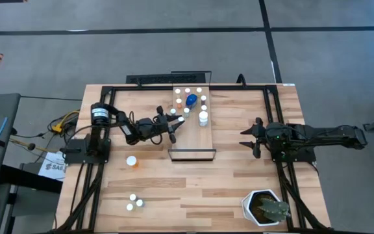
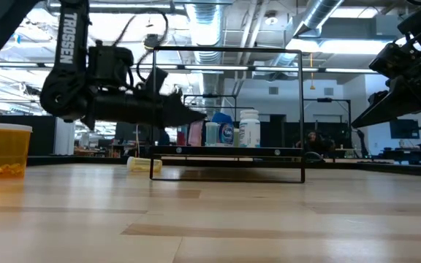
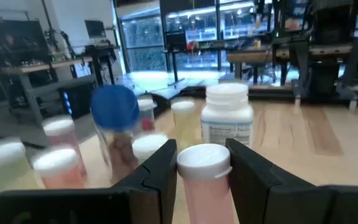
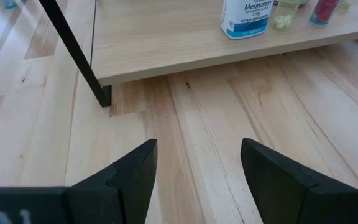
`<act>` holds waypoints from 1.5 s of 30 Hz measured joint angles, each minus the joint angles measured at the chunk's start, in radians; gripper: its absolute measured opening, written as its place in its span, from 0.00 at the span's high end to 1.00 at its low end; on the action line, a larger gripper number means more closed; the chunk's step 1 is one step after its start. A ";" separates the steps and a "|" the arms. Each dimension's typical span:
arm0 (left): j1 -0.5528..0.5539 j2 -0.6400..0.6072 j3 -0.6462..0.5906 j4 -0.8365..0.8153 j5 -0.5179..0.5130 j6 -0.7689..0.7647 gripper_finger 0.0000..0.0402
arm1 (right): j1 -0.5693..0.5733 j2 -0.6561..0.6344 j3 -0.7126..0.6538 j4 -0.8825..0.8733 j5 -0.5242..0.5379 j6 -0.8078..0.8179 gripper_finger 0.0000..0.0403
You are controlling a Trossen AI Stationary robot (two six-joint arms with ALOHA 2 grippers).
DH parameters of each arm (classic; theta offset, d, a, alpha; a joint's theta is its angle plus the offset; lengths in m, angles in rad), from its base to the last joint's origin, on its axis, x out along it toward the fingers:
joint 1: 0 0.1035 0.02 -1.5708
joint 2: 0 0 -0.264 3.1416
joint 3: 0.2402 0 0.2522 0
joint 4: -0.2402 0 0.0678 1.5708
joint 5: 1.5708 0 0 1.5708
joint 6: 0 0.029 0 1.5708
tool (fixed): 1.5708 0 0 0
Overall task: Pick and place medicine bottles onto shelf by color
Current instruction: Put the pink pill bottle on the shelf
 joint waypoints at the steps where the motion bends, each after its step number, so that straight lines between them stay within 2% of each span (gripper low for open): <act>1: 0.000 0.017 0.006 -0.006 -0.001 -0.009 0.75 | 0.000 0.000 0.000 0.000 0.000 0.000 0.37; 4: 0.000 0.051 0.027 -0.002 0.005 -0.025 0.75 | 0.000 0.000 0.000 0.000 0.000 0.000 0.37; 21: 0.026 0.051 0.052 -0.010 0.038 -0.024 0.75 | 0.000 0.000 0.000 0.000 0.000 0.000 0.37; 26: 0.026 0.051 0.052 -0.010 0.052 -0.023 0.72 | 0.000 0.000 0.000 0.000 0.000 0.000 0.37; 45: 0.039 0.066 0.052 -0.007 0.104 0.044 0.71 | 0.000 0.000 0.000 0.000 0.000 0.000 0.37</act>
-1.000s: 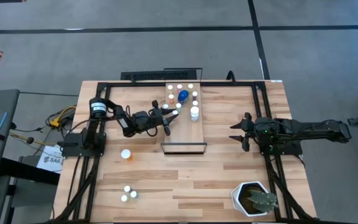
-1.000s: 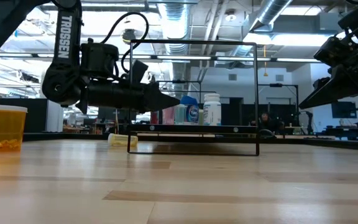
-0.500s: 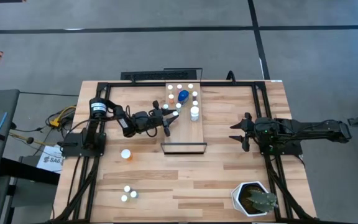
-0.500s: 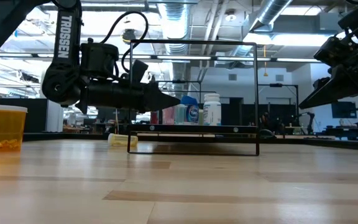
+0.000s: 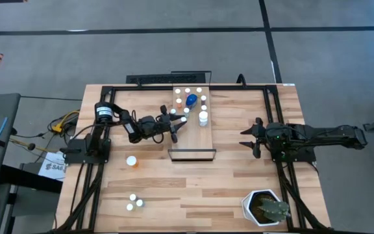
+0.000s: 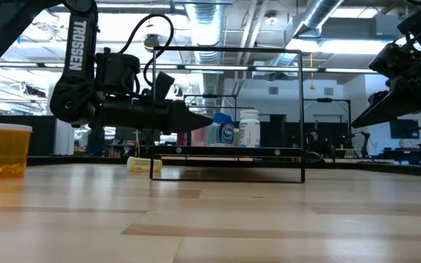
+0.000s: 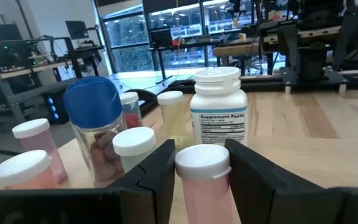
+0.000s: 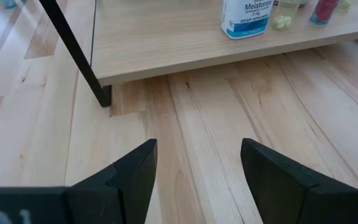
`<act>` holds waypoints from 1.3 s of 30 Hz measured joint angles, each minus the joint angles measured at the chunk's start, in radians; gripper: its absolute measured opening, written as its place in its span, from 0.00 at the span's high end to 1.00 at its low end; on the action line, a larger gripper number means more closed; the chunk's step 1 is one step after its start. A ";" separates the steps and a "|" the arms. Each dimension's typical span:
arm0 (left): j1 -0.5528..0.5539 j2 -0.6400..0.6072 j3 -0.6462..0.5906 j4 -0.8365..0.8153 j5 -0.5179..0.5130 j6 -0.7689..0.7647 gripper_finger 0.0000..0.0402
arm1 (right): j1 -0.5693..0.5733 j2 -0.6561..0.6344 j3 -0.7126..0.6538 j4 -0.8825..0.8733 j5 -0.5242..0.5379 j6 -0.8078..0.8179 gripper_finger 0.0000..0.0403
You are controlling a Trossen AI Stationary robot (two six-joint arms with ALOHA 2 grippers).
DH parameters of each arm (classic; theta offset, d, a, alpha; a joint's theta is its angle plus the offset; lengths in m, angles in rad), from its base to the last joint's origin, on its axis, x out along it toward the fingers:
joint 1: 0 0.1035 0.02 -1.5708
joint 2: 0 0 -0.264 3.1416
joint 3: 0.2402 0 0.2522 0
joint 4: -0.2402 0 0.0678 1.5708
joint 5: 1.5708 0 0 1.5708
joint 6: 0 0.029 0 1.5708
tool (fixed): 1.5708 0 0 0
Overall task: Pick and place medicine bottles onto shelf by color
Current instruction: Put the pink pill bottle on the shelf
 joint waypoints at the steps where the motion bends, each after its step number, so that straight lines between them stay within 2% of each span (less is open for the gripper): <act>1: 0.000 0.006 0.000 0.005 0.000 0.003 0.71 | 0.000 0.000 0.000 0.000 0.000 0.000 0.37; 39: 0.000 0.015 -0.030 -0.006 0.000 -0.066 0.69 | 0.000 0.000 0.000 0.000 0.000 0.000 0.37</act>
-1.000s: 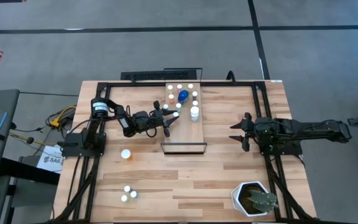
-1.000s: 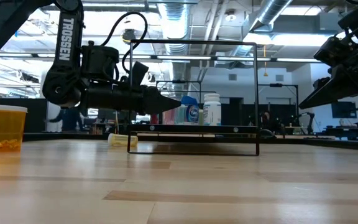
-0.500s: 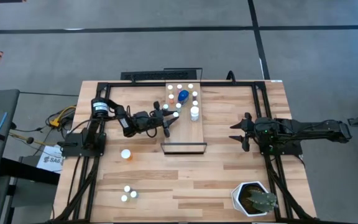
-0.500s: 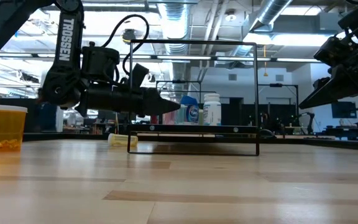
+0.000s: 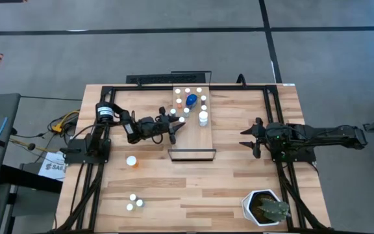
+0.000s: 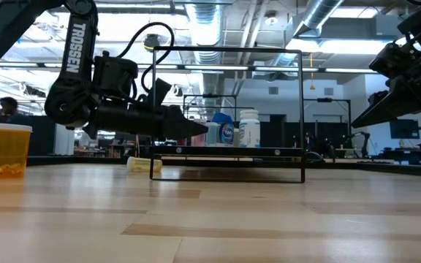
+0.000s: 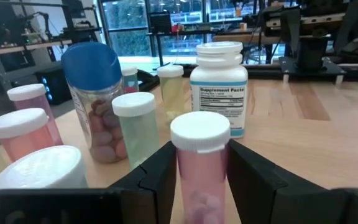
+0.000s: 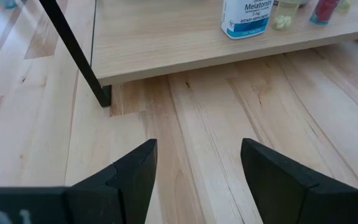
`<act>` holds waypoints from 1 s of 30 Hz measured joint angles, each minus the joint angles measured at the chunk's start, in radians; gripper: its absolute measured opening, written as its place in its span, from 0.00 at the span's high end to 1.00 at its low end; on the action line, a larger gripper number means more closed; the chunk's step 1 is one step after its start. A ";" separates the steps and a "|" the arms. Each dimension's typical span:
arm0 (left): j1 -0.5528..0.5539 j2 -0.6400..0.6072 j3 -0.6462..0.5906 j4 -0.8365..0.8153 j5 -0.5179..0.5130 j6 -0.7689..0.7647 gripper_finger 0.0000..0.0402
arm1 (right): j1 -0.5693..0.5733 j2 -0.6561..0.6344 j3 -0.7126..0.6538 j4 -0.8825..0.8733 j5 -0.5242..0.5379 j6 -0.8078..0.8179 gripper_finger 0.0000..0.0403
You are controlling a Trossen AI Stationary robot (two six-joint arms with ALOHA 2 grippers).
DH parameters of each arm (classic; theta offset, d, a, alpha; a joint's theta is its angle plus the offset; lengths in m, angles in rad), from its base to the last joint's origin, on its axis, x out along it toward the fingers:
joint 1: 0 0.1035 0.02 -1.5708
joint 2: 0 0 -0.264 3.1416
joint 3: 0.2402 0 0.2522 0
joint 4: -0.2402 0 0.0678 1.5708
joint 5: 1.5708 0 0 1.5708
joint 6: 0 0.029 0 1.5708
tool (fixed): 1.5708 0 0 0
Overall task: Pick and place medicine bottles onto shelf by color
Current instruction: Put the pink pill bottle on the shelf
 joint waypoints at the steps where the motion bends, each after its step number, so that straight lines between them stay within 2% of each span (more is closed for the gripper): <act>1: 0.000 0.000 0.000 0.000 0.000 -0.002 0.69 | 0.000 0.000 0.000 0.000 0.000 0.000 0.37; 12: 0.012 -0.050 0.000 0.004 0.013 -0.003 0.69 | 0.000 0.000 0.000 0.000 0.000 0.000 0.37; 30: 0.014 -0.049 0.000 -0.001 0.019 -0.020 0.69 | 0.000 0.000 0.000 0.000 0.000 0.000 0.37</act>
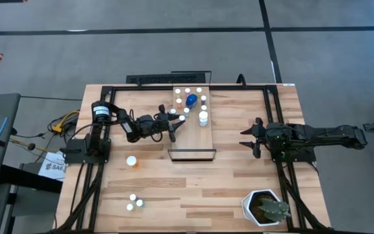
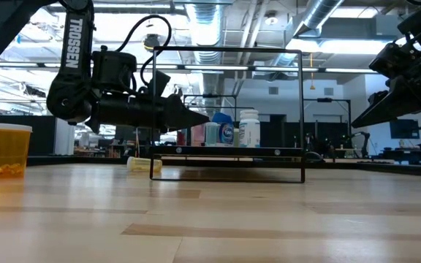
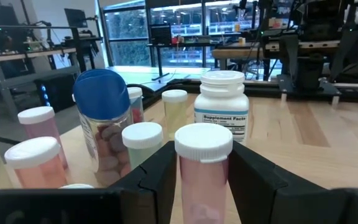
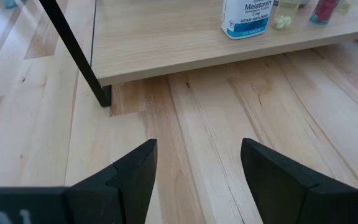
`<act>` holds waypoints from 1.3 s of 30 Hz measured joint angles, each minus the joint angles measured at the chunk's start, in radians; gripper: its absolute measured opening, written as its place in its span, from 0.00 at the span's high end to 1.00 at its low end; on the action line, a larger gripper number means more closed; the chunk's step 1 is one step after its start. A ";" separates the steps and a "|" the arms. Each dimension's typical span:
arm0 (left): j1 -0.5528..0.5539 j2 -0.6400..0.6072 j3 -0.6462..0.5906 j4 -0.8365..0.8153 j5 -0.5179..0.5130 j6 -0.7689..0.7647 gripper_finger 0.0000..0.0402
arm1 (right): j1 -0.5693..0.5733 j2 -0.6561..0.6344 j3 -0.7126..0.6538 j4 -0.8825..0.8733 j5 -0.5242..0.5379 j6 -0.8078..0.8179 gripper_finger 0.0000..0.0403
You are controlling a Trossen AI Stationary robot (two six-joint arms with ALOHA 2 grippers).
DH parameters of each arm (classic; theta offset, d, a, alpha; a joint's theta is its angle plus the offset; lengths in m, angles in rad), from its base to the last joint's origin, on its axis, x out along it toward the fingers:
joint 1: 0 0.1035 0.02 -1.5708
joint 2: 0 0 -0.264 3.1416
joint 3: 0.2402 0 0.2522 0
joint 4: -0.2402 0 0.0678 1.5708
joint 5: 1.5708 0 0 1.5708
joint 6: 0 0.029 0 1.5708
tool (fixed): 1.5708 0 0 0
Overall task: Pick and place medicine bottles onto shelf by color
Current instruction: Put the pink pill bottle on the shelf
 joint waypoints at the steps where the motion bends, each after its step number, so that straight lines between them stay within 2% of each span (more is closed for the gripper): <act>1: 0.000 0.000 0.000 0.000 0.000 0.000 0.69 | 0.000 0.000 0.000 0.000 0.000 0.000 0.37; 39: 0.000 0.002 0.043 -0.105 0.003 -0.080 0.69 | 0.000 0.000 0.000 0.000 0.000 0.000 0.37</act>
